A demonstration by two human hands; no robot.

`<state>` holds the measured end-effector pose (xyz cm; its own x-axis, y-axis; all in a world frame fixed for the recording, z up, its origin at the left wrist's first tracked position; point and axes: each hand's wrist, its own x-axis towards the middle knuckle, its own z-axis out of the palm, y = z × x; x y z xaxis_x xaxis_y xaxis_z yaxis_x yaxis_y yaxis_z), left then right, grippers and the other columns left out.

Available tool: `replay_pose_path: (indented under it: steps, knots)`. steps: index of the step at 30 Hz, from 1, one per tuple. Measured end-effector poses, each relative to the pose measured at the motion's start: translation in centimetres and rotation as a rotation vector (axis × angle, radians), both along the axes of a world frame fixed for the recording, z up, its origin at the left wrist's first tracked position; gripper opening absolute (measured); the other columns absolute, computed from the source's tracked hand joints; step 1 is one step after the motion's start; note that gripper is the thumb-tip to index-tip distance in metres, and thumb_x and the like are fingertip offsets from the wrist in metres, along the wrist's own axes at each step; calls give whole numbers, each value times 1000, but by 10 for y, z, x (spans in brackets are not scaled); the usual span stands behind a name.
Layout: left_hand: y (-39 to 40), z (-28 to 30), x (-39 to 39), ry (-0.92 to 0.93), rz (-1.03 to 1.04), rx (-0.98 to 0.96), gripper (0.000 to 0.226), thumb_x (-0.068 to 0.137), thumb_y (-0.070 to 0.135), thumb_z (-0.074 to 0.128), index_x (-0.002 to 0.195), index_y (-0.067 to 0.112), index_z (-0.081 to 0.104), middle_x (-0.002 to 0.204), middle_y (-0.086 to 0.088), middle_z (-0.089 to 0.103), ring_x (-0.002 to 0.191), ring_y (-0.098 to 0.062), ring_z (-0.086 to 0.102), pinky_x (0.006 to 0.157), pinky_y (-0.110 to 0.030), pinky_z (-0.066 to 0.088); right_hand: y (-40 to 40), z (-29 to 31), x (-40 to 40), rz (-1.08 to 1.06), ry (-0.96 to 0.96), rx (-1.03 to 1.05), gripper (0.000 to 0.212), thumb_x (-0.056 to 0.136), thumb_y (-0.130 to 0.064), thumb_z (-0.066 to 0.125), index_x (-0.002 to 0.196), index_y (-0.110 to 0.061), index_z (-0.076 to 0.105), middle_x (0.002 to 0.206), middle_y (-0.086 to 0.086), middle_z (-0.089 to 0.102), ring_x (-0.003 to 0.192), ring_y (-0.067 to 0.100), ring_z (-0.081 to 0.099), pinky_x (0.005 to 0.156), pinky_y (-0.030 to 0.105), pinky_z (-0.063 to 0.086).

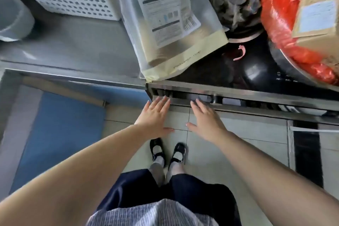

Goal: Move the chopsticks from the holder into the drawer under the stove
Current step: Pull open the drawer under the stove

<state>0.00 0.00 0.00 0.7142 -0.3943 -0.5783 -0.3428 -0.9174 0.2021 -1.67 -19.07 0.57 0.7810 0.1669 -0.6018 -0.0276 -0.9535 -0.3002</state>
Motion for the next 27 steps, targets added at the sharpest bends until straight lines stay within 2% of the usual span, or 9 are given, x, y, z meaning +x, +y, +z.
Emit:
replay_pose_path:
  steps: [10, 14, 20, 27]
  knots:
    - [-14, -60, 30, 37, -17, 39, 98, 82, 61, 51, 150, 18, -4, 161, -5, -5, 148, -23, -8, 120, -46, -1, -4, -64, 14, 29, -64, -156, 82, 86, -56, 46, 149, -23, 5, 160, 1, 2, 147, 22, 0, 116, 48, 10]
    - [-17, -67, 29, -28, -1, 43, 93, 82, 57, 53, 151, 18, 4, 160, -6, 7, 148, -25, 1, 120, -47, 2, -6, -74, 13, -7, -115, -140, 81, 85, -55, 48, 149, -24, 9, 159, 0, 12, 147, 21, 7, 116, 51, 15]
    - [-22, -62, 26, -87, 34, 68, 81, 84, 47, 57, 149, 19, 16, 155, -4, 24, 145, -26, 16, 119, -50, 7, -9, -75, 6, 33, -170, -163, 78, 85, -55, 48, 148, -25, 13, 156, -1, 20, 144, 20, 15, 111, 58, 14]
    - [-22, -58, 26, -109, 88, 39, 62, 88, 33, 55, 144, 22, 31, 146, -4, 41, 136, -27, 34, 116, -40, 14, -13, -76, -8, 42, -206, -119, 71, 86, -45, 53, 147, -24, 22, 152, -1, 31, 140, 22, 25, 112, 61, 7]
